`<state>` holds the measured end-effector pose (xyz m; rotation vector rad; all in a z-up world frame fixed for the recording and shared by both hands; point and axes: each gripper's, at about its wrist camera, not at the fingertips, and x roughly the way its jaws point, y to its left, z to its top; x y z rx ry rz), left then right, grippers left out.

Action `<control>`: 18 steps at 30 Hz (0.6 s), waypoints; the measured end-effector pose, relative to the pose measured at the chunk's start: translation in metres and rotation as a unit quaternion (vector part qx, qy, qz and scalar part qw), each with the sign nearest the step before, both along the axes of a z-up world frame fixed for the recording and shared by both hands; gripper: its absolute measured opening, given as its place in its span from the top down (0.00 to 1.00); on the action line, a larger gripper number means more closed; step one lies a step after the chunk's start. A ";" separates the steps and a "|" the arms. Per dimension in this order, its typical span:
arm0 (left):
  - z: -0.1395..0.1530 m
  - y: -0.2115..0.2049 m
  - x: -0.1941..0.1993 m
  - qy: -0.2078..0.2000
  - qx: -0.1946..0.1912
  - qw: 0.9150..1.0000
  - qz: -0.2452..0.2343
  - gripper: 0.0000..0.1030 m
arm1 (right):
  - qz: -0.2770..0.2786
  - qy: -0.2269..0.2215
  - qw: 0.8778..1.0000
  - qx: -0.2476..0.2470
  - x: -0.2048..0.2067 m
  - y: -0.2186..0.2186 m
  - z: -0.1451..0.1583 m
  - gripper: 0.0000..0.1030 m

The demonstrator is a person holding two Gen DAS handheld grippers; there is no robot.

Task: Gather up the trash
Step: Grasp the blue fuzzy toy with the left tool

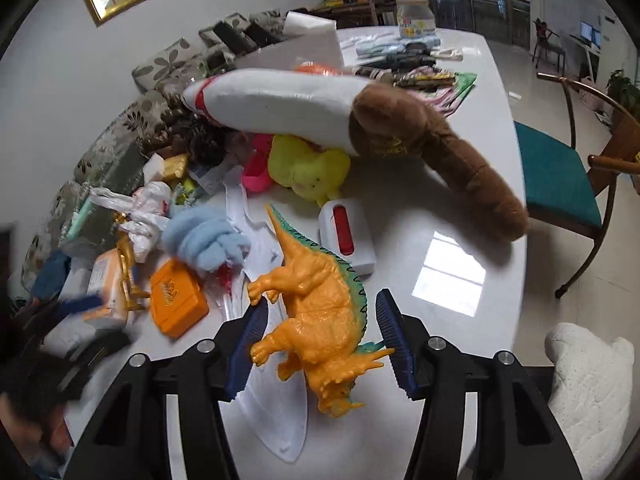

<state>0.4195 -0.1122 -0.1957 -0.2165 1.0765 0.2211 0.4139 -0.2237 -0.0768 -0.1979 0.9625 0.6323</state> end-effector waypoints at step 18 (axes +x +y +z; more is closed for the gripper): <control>-0.004 0.012 0.052 0.035 0.004 0.999 -0.025 0.42 | -0.030 0.015 0.996 0.085 -0.052 -0.045 0.026 0.46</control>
